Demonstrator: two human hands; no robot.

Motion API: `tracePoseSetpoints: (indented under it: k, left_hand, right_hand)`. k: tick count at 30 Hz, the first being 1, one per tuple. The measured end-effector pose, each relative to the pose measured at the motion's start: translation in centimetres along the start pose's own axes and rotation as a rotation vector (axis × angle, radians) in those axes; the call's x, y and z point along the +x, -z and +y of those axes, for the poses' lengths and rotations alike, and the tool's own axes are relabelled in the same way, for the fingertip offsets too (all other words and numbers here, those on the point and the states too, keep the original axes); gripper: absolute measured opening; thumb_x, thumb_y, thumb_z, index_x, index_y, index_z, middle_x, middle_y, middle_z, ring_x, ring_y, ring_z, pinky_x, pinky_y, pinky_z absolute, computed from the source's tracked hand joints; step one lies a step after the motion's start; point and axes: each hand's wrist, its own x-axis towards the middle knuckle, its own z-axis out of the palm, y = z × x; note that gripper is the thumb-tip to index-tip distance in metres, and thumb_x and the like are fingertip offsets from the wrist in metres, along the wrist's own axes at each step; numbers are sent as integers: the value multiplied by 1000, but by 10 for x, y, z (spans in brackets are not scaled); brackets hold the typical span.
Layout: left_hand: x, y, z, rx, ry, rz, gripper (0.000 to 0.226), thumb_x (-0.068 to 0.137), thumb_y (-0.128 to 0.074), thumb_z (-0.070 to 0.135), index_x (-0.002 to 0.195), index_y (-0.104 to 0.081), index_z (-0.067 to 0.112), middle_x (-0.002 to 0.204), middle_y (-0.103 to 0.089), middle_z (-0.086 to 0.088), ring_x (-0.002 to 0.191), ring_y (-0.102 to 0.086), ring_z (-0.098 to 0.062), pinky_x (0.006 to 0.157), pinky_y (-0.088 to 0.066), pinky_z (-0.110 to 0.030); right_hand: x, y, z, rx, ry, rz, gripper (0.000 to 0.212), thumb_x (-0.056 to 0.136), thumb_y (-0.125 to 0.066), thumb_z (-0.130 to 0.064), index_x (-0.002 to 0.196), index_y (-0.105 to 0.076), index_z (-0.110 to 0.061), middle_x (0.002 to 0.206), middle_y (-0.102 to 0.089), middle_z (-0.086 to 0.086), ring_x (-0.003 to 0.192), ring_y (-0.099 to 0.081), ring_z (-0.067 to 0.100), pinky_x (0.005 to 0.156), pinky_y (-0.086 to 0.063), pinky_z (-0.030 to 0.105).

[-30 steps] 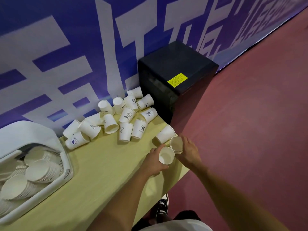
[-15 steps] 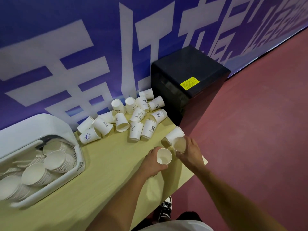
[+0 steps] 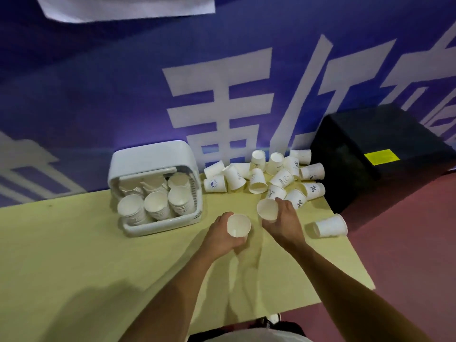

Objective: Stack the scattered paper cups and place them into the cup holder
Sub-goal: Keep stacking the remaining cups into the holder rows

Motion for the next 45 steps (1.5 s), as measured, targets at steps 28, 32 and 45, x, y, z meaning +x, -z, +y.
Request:
tracePoseSetpoints:
  k: [28,32,45]
  left_hand:
    - [-51,207,-49,-182,68,610,67,70,-82,36,129,-52,30,121,-63,7,108,-59,-16,87,-48,-30]
    - [-43,213,-48,-145,76,628,70,65,-81,44,128,-51,30,122,-61,7,109,-59,-17,88,-50,-33]
    - [-29,201,-62,-144,159,578,76,62,-76,43,131,-49,29,122,-61,4,111,-58,-22,94,-52,-44]
  right_hand:
    - [35,-76,-216,151,390,-173,71,77,-77,-34,140,-43,-28,131,-51,0,115,-53,19,92,-50,37]
    - [37,-88,-219,119,406,-183,73,77,-78,-32,141,-42,-25,135,-51,0,119,-51,21,93,-50,37]
    - [44,-118,-206,-67,382,-236,71,79,-78,-33,139,-45,-18,140,-50,7,121,-53,29,97,-47,38]
